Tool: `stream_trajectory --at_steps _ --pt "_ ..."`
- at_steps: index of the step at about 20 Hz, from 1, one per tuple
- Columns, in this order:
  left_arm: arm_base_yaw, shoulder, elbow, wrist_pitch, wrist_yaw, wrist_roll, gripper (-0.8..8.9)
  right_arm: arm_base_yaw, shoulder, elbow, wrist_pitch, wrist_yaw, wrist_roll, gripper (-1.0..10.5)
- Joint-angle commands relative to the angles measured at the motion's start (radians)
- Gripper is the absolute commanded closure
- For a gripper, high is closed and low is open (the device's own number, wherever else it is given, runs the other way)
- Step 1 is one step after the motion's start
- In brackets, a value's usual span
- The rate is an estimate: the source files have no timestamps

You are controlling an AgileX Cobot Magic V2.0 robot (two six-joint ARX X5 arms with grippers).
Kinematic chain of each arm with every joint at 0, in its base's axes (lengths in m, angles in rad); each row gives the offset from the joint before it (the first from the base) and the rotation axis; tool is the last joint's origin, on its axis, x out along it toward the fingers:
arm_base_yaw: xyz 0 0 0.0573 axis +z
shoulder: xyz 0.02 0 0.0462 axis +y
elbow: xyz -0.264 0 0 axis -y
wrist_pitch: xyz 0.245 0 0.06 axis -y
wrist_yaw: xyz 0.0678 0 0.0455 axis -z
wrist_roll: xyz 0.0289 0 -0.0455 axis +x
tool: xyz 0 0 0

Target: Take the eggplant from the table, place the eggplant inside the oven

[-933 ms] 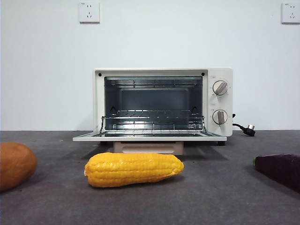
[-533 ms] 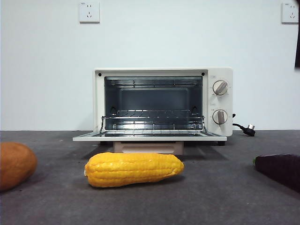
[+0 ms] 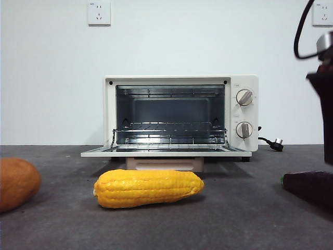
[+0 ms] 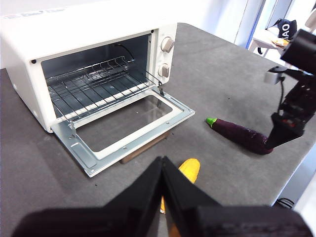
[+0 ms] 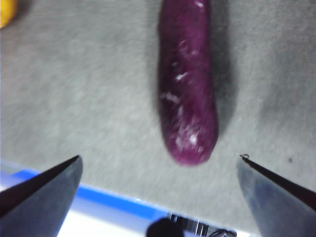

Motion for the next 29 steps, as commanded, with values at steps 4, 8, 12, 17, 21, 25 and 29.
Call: stream_trajectory --at_steps 4,8,12,17,21,25,29 --pt "-0.005 -0.002 -0.006 -0.001 0.004 -0.011 8.19 0.021 0.101 -0.018 0.043 0.069 0.035 4.2" --pt "-0.006 -0.002 -0.006 -0.003 0.004 -0.011 8.19 0.055 0.142 -0.018 0.109 0.079 0.066 5.3" --pt "-0.006 -0.002 -0.006 -0.003 0.004 -0.011 8.19 0.096 0.146 -0.018 0.132 0.142 0.1 5.5" --pt "-0.006 -0.002 -0.006 -0.003 0.004 -0.011 8.19 0.099 0.155 -0.018 0.12 0.159 0.104 6.4" --pt "-0.006 -0.002 -0.006 -0.004 0.004 -0.011 8.19 0.099 0.163 -0.018 0.124 0.166 0.11 7.9" --pt "-0.006 -0.002 -0.006 -0.004 0.003 -0.01 8.19 0.099 0.16 -0.018 0.134 0.166 0.105 8.6" --pt "-0.005 -0.002 -0.006 -0.004 0.003 -0.011 8.19 0.099 0.107 -0.008 0.131 0.166 0.106 8.6"
